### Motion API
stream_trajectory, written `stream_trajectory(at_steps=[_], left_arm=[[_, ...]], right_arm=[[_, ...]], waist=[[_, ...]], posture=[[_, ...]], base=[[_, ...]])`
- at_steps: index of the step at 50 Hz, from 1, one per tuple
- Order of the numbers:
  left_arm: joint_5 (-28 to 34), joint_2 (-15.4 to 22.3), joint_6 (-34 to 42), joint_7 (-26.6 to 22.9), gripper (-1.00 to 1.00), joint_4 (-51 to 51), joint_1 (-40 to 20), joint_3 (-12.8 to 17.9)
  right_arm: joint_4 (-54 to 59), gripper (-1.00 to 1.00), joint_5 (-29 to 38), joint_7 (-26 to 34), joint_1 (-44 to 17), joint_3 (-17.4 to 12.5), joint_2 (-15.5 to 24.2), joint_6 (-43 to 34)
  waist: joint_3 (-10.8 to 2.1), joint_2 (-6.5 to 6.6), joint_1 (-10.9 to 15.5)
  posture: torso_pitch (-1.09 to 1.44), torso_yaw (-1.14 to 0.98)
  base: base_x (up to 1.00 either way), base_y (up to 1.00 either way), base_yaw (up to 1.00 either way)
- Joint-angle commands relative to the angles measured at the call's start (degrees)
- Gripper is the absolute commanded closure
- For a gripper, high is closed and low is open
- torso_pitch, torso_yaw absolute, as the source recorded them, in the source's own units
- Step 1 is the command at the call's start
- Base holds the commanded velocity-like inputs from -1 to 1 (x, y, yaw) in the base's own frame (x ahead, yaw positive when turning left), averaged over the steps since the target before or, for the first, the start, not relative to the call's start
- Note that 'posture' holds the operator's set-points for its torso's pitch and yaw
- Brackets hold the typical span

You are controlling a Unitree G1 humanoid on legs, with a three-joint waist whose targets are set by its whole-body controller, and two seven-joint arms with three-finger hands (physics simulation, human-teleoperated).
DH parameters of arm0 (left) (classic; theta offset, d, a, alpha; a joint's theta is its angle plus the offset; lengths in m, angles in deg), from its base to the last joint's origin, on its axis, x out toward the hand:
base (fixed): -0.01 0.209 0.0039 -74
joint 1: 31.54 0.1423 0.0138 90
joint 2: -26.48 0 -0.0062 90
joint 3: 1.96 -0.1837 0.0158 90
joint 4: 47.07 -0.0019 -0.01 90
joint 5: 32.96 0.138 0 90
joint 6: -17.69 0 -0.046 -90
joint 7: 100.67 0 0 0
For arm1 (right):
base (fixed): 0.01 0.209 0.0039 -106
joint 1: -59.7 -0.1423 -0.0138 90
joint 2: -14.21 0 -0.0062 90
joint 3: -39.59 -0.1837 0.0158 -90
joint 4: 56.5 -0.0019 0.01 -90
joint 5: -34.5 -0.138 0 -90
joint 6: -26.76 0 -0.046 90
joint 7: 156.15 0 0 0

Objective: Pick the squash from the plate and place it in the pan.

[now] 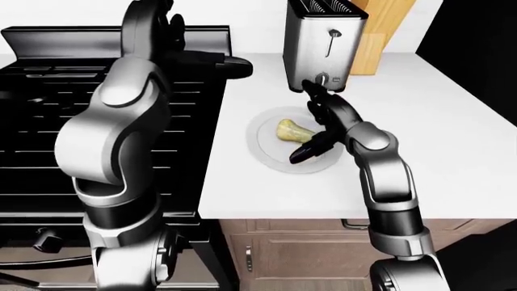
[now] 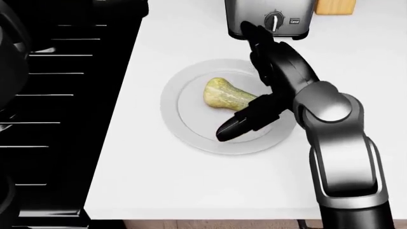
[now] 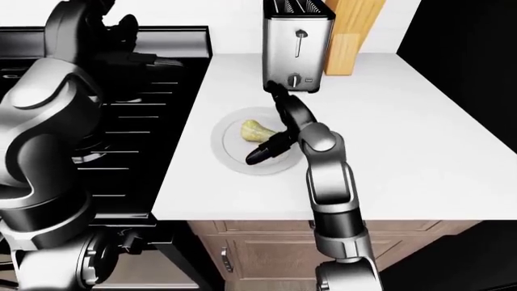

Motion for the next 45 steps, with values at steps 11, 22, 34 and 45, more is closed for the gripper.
stream_trajectory(at_steps=[11, 22, 34, 45], left_arm=[[0.2, 0.4, -1.3, 0.2, -1.0, 1.9, -1.8, 0.5], [0.2, 0.6, -1.7, 0.1, -1.0, 1.5, -1.9, 0.6], [0.2, 0.5, -1.7, 0.1, -1.0, 1.6, -1.9, 0.5], [0.3, 0.5, -1.7, 0.1, -1.0, 1.8, -1.9, 0.5]], right_arm=[[-3.4, -0.51, 0.0, -0.1, -1.8, -0.4, 0.4, 0.9], [-3.7, -0.44, 0.1, 0.0, -1.7, -0.3, 0.5, 0.7], [-3.7, -0.44, 1.1, 0.2, -1.7, 0.1, 0.9, 0.8], [-4.2, -0.46, 2.6, 1.0, -1.5, 0.2, 0.6, 0.6]], waist=[[-1.7, 0.0, 0.0], [-1.69, -0.01, 0.0], [-1.66, -0.01, 0.0], [-1.6, -0.01, -0.1]], posture=[[0.0, 0.0], [0.0, 0.0], [0.0, 0.0], [0.0, 0.0]], base=[[0.0, 0.0, 0.0], [0.0, 0.0, 0.0], [0.0, 0.0, 0.0], [0.0, 0.0, 0.0]])
